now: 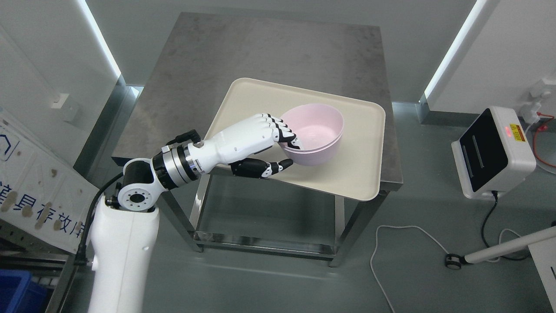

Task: Stack pink IKEA bowls on left shelf middle
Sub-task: 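Grasp the stacked pink bowls with the left hand and lift them, then hold the stacked bowls in the left hand while turning toward the shelf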

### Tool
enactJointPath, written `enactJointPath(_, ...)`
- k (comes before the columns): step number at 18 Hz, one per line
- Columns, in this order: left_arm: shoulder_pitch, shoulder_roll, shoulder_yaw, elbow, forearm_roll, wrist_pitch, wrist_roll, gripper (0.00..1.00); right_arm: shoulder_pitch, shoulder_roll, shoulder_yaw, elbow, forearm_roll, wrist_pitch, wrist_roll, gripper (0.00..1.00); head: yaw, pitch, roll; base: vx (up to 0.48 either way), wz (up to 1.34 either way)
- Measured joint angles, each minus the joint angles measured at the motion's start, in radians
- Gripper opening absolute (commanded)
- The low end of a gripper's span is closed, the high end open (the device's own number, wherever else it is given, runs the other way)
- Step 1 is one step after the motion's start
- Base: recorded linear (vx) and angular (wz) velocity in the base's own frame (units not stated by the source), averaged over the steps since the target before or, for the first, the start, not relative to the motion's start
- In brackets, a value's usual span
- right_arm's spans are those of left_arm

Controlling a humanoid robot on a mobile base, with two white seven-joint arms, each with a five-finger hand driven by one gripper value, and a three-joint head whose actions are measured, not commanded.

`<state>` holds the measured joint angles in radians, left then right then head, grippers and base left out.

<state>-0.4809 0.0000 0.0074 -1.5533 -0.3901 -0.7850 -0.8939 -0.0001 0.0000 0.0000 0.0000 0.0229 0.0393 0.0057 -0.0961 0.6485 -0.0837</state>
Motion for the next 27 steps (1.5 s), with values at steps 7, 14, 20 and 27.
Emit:
enactJointPath(7,0.103,0.000,0.074,-0.033,0.037,-0.001,0.000,0.02,0.000,0.000,0.000,0.000,-0.018,-0.004,0.000,1.00,0.0000,0.000,0.000,0.001,0.00)
enactJointPath(14,0.129,0.000,0.129,-0.049,0.060,-0.001,0.000,0.02,0.000,0.000,0.000,0.000,-0.022,-0.005,0.000,1.00,0.0000,0.000,0.000,-0.032,0.17)
enactJointPath(20,0.136,0.008,0.149,-0.062,0.117,-0.001,0.001,0.02,0.000,0.000,0.000,0.000,-0.022,-0.005,0.000,1.00,0.0000,0.000,0.000,-0.068,0.51)
enactJointPath(27,0.141,0.030,0.164,-0.074,0.165,-0.001,0.000,0.03,0.000,0.000,0.000,0.000,-0.023,-0.005,0.000,1.00,0.0000,0.000,0.000,-0.084,0.76)
